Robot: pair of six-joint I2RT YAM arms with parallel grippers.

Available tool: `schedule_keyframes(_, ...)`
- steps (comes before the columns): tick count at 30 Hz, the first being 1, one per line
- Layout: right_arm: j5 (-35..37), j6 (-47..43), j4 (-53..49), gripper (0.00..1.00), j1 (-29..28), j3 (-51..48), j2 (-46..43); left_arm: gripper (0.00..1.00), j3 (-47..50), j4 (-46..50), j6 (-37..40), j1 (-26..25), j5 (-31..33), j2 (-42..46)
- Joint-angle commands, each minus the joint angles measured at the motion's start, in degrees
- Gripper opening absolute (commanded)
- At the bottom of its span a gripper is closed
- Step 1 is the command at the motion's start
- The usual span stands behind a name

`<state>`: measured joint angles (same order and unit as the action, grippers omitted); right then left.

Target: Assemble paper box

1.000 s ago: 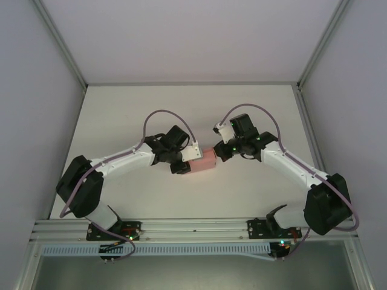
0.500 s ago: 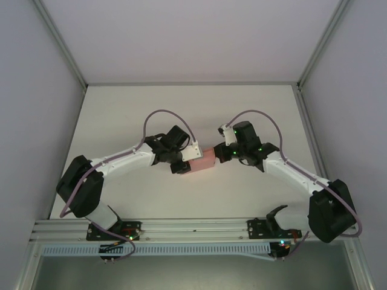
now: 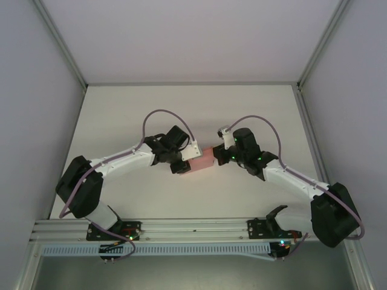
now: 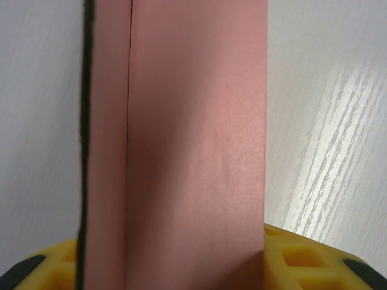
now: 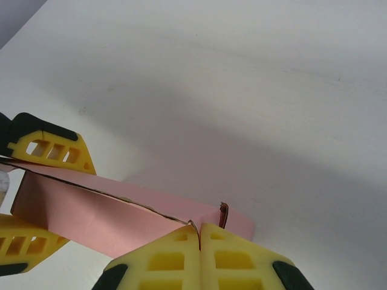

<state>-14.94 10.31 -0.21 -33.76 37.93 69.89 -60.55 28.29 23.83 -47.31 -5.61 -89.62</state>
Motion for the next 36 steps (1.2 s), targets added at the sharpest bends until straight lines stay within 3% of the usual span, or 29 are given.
schedule_keyframes(1,0.55,5.68,-11.38,0.00,-1.33,0.42,3.01,0.39,-0.19,-5.81,-1.17,-0.03,0.85,1.96)
schedule_keyframes(9,0.25,15.77,-14.47,0.00,-1.35,3.05,3.65,0.35,0.65,-6.64,-1.77,0.02,1.35,0.33)
schedule_keyframes(17,2.01,12.81,-14.16,0.00,-2.00,-0.05,3.92,0.35,0.66,-7.09,-1.33,0.02,1.56,0.14)
schedule_keyframes(29,3.47,1.11,-3.37,0.00,-4.10,-8.80,-2.04,0.35,0.52,-7.58,-1.33,0.09,1.35,0.07)
schedule_keyframes(33,4.35,0.33,1.98,0.00,-5.23,-12.63,-3.20,0.35,0.45,-7.74,-1.62,0.09,1.33,-0.24)
schedule_keyframes(36,6.24,8.98,0.43,0.00,-5.32,-10.73,-3.29,0.34,0.02,-7.46,-1.28,0.05,1.29,-0.76)
